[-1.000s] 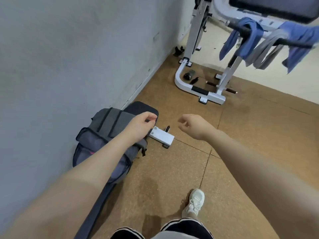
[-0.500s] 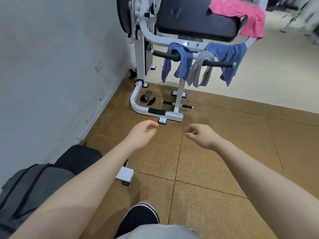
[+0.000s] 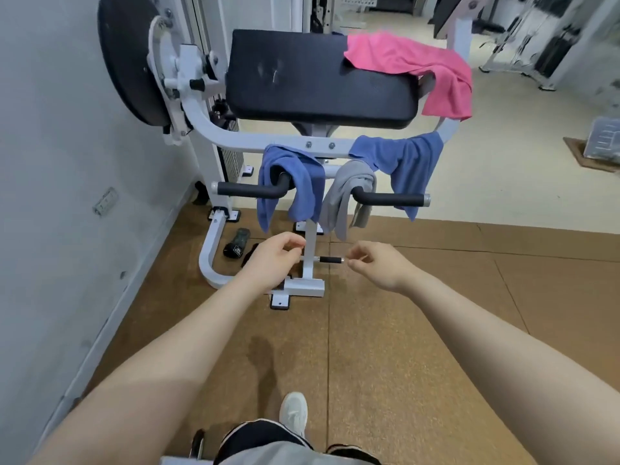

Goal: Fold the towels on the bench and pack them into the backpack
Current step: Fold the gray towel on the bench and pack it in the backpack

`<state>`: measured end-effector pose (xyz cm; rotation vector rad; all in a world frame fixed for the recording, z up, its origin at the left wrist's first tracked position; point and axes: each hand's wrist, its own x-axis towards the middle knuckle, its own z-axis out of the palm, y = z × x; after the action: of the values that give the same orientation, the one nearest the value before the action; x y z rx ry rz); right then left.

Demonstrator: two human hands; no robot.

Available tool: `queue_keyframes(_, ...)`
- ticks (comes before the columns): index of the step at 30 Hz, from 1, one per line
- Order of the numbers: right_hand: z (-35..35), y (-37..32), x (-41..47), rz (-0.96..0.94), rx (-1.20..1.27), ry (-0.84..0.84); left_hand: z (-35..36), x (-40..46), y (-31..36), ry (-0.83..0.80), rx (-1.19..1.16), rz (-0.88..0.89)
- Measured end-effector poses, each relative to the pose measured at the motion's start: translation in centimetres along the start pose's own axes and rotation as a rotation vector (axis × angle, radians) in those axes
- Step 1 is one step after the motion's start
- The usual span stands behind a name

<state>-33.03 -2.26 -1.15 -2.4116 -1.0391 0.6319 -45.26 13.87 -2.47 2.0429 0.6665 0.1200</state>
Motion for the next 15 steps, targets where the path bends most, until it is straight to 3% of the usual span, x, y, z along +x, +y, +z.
queue_keyframes(7,-6.3,2.4,11.1,0.018,0.084,0.089,-0.8,13.7,4.0,-0.073,0.024,0.029)
queue_keyframes(12,-10.1,5.4,19.9,-0.017,-0.036,0.058,-0.2,21.6,5.8,-0.037,0.041,0.029)
queue_keyframes(15,-11.0,8.5,26.4,-0.08,-0.231,-0.069,0.5,25.8,6.1,0.016,0.008,-0.008)
